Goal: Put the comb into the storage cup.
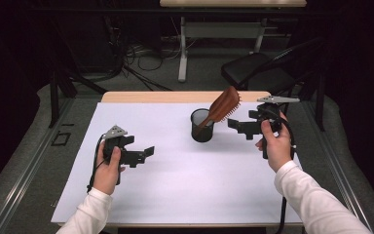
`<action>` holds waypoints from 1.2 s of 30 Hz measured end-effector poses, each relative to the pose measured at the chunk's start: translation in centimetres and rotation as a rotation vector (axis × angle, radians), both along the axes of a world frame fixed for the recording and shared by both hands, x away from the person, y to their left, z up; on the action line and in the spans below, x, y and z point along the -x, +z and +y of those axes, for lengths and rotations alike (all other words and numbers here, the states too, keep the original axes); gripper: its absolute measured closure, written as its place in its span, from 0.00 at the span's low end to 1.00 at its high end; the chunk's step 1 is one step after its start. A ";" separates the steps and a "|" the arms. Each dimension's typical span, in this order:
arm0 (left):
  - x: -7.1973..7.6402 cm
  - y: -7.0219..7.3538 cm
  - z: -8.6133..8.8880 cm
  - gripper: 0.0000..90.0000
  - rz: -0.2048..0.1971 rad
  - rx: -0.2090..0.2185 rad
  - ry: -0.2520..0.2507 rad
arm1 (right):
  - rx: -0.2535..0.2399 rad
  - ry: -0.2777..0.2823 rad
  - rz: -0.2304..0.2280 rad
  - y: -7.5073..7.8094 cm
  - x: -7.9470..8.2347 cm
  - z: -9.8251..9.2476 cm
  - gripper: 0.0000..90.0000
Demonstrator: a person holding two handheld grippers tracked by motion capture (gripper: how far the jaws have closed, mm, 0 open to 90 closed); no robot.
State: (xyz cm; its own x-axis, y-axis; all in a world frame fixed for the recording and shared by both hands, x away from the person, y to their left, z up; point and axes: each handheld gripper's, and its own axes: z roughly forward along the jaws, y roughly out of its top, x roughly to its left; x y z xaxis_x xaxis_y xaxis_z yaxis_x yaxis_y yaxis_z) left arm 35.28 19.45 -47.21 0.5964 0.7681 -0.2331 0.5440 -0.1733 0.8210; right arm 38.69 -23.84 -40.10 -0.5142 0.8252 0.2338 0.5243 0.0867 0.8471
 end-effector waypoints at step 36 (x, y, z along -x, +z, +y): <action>3.0 -2.7 4.3 0.05 -0.033 0.021 0.062 | -0.044 -0.021 0.062 -8.9 5.7 -3.7 0.04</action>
State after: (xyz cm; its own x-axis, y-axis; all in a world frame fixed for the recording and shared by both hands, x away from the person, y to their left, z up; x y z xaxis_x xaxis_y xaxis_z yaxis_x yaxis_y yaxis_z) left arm 32.27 23.70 -49.88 0.5553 0.7992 -0.2301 0.5255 -0.1228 0.8419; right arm 32.95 -27.52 -49.02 -0.4801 0.8240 0.3010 0.5775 0.0386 0.8155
